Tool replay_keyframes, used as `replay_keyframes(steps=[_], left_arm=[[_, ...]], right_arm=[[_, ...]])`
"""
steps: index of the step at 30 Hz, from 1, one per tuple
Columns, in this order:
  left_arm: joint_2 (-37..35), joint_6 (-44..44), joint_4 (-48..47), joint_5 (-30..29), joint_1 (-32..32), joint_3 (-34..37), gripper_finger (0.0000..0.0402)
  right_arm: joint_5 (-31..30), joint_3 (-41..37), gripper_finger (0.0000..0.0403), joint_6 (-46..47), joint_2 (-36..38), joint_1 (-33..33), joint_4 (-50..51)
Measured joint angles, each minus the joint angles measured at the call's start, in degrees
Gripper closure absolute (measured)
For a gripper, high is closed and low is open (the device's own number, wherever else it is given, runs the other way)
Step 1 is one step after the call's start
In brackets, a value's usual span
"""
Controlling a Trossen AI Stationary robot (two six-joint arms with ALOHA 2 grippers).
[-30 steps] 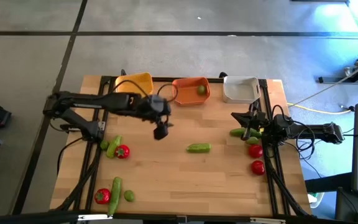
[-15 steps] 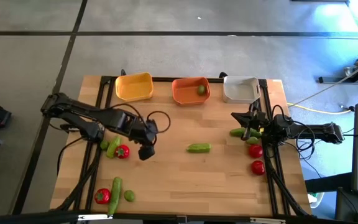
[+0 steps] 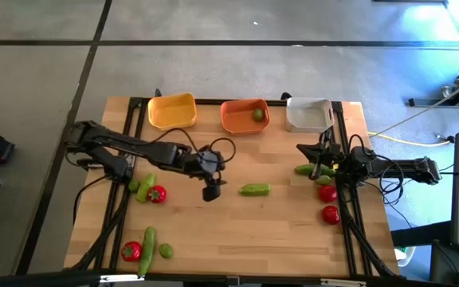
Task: Sort produce into baskets
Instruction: Put the top center cucumber into the yellow bin
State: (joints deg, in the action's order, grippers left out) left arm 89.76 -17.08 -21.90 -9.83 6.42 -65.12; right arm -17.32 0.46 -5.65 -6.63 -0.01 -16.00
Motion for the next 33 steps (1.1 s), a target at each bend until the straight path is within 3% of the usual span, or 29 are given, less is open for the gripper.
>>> replay_keyframes(steps=[8,16,24,33], left_arm=[[9.3,2.9,11.3,3.7,-3.0,-1.5,0.0158],[17.5,6.8,12.3,7.6,-4.5,-7.0,0.0158],[21.1,9.8,12.5,7.8,-4.5,-8.7,0.0158],[24.4,11.5,20.5,7.8,-4.3,-8.8,0.0158]], right_arm=[[0.0,0.0,0.0403,0.9,0.0,0.0,0.6],[0.0,0.0,0.0403,1.4,0.0,0.0,1.4],[0.0,0.0,0.0403,1.5,0.0,0.0,1.2],[0.0,0.0,0.0403,2.4,0.0,0.0,2.2]])
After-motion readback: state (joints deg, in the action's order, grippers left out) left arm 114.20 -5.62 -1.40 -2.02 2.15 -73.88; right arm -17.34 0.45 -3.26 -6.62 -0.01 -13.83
